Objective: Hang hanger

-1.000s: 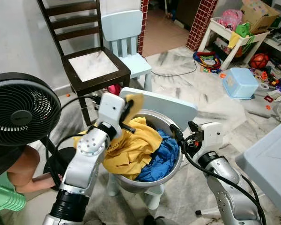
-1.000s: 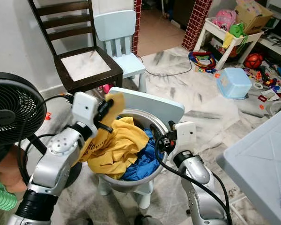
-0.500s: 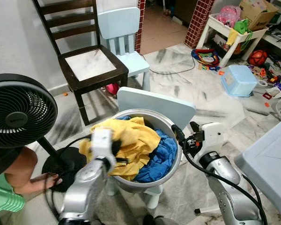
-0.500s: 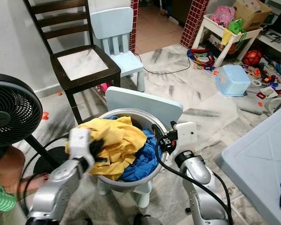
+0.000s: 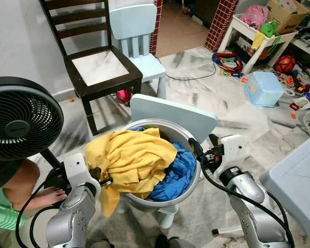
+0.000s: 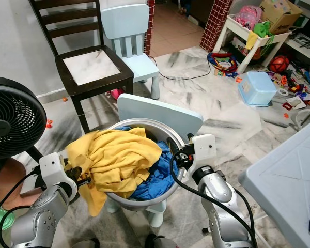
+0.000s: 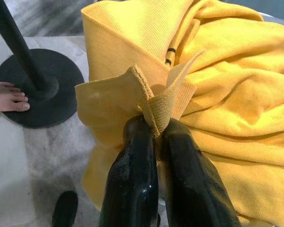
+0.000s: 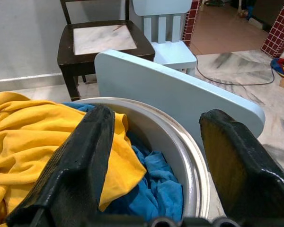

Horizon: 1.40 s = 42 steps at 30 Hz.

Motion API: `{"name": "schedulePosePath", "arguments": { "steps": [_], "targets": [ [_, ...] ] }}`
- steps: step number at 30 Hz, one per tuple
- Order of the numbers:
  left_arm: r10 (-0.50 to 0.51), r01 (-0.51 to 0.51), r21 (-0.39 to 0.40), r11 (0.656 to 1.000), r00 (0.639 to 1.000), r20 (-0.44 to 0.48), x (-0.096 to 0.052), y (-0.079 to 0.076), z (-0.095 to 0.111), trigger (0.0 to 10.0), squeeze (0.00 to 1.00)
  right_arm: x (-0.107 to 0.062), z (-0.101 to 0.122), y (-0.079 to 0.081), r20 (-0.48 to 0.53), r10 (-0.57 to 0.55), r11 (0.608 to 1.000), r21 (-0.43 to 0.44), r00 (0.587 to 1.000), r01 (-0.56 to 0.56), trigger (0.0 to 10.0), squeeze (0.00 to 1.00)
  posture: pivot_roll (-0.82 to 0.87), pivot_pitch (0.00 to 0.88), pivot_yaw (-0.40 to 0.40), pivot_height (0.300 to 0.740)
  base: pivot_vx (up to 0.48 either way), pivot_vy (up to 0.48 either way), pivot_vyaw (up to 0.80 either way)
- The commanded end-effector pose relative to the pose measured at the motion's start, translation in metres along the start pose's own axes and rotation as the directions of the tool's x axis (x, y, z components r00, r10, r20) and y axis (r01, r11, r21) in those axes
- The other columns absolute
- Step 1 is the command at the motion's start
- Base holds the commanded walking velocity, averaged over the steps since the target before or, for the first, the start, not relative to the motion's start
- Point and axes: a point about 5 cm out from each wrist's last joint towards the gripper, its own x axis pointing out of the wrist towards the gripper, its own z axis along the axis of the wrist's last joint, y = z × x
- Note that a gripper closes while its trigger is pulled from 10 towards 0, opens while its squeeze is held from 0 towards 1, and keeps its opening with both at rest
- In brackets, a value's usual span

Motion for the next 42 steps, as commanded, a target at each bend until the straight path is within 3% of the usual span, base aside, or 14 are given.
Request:
{"name": "schedulePosePath", "arguments": {
  "steps": [1, 2, 5, 8, 12, 13, 16, 23, 27, 31, 35, 39, 41, 42],
  "targets": [
    [-0.053, 0.041, 0.074, 0.996, 0.985, 0.164, -0.006, -0.018, 0.026, 0.0, 0.0, -0.001, -0.002, -0.002, -0.015, -0.006, 1.0, -0.002, 1.0, 0.006, 10.0, 0.0, 0.01, 0.175, -0.114, 0.74, 0.0, 0.0, 0.0],
    [-0.053, 0.041, 0.074, 0.996, 0.985, 0.164, -0.006, -0.018, 0.026, 0.0, 0.0, -0.001, -0.002, -0.002, -0.015, -0.006, 1.0, -0.002, 1.0, 0.006, 10.0, 0.0, 0.01, 0.175, -0.114, 0.74, 0.0, 0.0, 0.0],
    [-0.105, 0.005, 0.221, 0.975, 0.889, 0.446, -0.018, -0.028, 0.083, 0.0, 0.0, -0.001, -0.004, -0.003, -0.018, -0.01, 1.0, -0.002, 1.0, 0.01, 10.0, 0.0, 0.02, 0.177, -0.113, 0.74, 0.0, 0.0, 0.0],
    [-0.214, 0.015, 0.308, 0.951, 0.752, 0.623, -0.031, -0.049, 0.141, 0.0, 0.0, 0.001, -0.004, -0.001, -0.019, -0.011, 1.0, 0.001, 1.0, 0.011, 10.0, 0.0, 0.02, 0.171, -0.112, 0.74, 0.0, 0.0, 0.0],
    [-0.32, 0.044, 0.381, 0.923, 0.637, 0.702, -0.037, -0.071, 0.197, 0.0, 0.0, 0.005, -0.006, 0.0, -0.019, -0.011, 1.0, 0.003, 1.0, 0.011, 10.0, 0.0, 0.04, 0.16, -0.111, 0.74, 0.0, 0.0, 0.0],
    [-0.369, 0.042, 0.425, 0.904, 0.579, 0.727, -0.039, -0.081, 0.22, 0.0, 0.0, 0.007, -0.006, 0.001, -0.017, -0.011, 1.0, 0.006, 1.0, 0.011, 10.0, 0.0, 0.05, 0.156, -0.11, 0.74, 0.0, 0.0, 0.0],
    [-0.426, 0.047, 0.477, 0.878, 0.532, 0.732, -0.035, -0.095, 0.244, 0.0, 0.0, 0.011, -0.005, 0.004, -0.01, -0.009, 1.0, 0.008, 1.0, 0.009, 10.0, 0.0, 0.05, 0.146, -0.102, 0.74, 0.0, 0.0, 0.0],
    [-0.572, 0.194, 0.55, 0.813, 0.445, 0.689, -0.037, -0.138, 0.255, 0.0, 0.0, 0.012, -0.005, 0.002, -0.001, -0.029, 1.0, 0.007, 1.0, 0.029, 10.0, 0.0, 0.05, 0.138, -0.084, 0.74, 0.0, 0.0, 0.0],
    [-0.725, 0.406, 0.601, 0.689, 0.362, 0.586, -0.041, -0.188, 0.235, 0.0, 0.0, 0.01, -0.008, -0.001, -0.008, -0.051, 0.999, 0.001, 0.999, 0.051, 10.0, 0.0, 0.04, 0.134, -0.073, 0.74, 0.0, 0.0, 0.0],
    [-0.85, 0.609, 0.606, 0.511, 0.255, 0.46, -0.06, -0.235, 0.194, 0.0, 0.0, 0.01, -0.01, -0.002, -0.015, -0.068, 0.998, -0.013, 0.998, 0.068, 10.0, 0.0, 0.03, 0.135, -0.07, 0.74, 0.0, 0.0, 0.0],
    [-0.865, 0.691, 0.551, 0.467, 0.228, 0.447, -0.069, -0.243, 0.177, 0.0, 0.0, 0.01, -0.011, -0.005, -0.02, -0.081, 0.997, -0.017, 0.997, 0.08, 10.0, 0.0, 0.03, 0.137, -0.072, 0.74, 0.0, 0.0, 0.0],
    [-0.835, 0.78, 0.398, 0.483, 0.275, 0.476, -0.067, -0.231, 0.163, 0.0, 0.0, 0.01, -0.012, -0.006, -0.025, -0.088, 0.996, -0.021, 0.996, 0.088, 10.0, 0.0, 0.04, 0.143, -0.08, 0.74, 0.0, 0.0, 0.0],
    [-0.763, 0.773, 0.249, 0.583, 0.415, 0.496, -0.049, -0.198, 0.143, 0.0, 0.0, 0.009, -0.013, -0.005, -0.03, -0.086, 0.996, -0.024, 0.996, 0.085, 10.0, 0.0, 0.04, 0.149, -0.087, 0.74, 0.0, 0.0, 0.0],
    [-0.735, 0.763, 0.208, 0.612, 0.452, 0.505, -0.045, -0.189, 0.139, 0.0, 0.0, 0.009, -0.014, -0.005, -0.03, -0.085, 0.996, -0.025, 0.996, 0.084, 10.0, 0.0, 0.04, 0.15, -0.088, 0.74, 0.0, 0.0, 0.0]
  ]
}}
